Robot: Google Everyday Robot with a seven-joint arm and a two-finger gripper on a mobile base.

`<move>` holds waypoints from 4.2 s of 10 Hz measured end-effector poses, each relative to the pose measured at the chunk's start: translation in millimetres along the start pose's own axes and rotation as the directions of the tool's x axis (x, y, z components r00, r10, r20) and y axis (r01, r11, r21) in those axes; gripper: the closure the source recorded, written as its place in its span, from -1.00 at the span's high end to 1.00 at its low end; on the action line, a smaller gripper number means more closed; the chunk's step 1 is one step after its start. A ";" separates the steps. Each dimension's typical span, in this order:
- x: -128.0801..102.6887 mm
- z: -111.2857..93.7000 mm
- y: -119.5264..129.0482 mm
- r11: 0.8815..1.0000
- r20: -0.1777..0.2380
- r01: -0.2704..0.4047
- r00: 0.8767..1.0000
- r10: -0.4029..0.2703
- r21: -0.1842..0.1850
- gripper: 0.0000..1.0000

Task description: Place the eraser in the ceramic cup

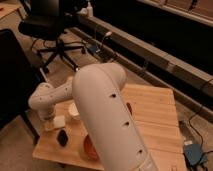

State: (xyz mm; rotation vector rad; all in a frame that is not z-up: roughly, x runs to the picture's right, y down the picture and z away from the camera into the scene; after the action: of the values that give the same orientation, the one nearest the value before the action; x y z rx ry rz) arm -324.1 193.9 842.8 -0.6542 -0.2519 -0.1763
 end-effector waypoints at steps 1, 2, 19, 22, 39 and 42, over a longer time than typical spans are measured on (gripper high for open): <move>0.0 0.1 0.9 1.000 0.001 -0.001 1.000 0.001 -0.002 -0.60; 1.1 1.9 3.3 1.000 0.001 -0.002 1.000 0.002 -0.008 -0.60; 17.5 -169.9 -88.8 0.907 0.299 -0.267 0.939 0.169 0.325 -0.60; 49.4 -200.6 -76.0 0.862 0.354 -0.357 0.907 0.229 0.358 -0.60; 89.9 -183.7 0.8 0.789 0.446 -0.527 0.817 0.366 0.317 -0.60; 92.3 -179.9 -0.9 0.790 0.436 -0.516 0.826 0.357 0.331 -0.60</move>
State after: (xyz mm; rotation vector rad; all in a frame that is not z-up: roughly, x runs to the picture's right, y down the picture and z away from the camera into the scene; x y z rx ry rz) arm -204.6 74.1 732.1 -0.2708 -0.4605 0.4577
